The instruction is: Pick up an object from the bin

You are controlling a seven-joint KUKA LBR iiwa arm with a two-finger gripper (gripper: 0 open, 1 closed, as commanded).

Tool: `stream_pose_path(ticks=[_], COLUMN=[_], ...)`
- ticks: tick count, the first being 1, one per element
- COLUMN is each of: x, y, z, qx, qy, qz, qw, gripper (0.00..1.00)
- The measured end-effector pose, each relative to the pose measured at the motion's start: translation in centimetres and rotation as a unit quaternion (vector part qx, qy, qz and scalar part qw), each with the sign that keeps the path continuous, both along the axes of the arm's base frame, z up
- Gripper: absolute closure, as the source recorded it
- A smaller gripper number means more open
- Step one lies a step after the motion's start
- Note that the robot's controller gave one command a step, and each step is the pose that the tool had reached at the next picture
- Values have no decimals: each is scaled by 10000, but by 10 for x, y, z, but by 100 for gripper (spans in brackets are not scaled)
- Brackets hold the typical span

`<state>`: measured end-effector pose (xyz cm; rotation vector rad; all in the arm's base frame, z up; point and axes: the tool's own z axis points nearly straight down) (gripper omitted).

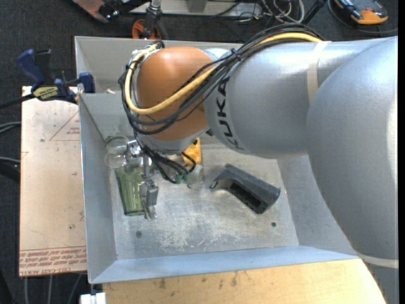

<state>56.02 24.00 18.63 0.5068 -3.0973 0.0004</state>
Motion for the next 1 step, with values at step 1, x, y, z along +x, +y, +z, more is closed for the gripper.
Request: stream_pose_path(ticks=[1], x=[11], y=[5], z=[19], qx=[36], qy=[-80], qz=[-79], qw=[9999], gripper=[100])
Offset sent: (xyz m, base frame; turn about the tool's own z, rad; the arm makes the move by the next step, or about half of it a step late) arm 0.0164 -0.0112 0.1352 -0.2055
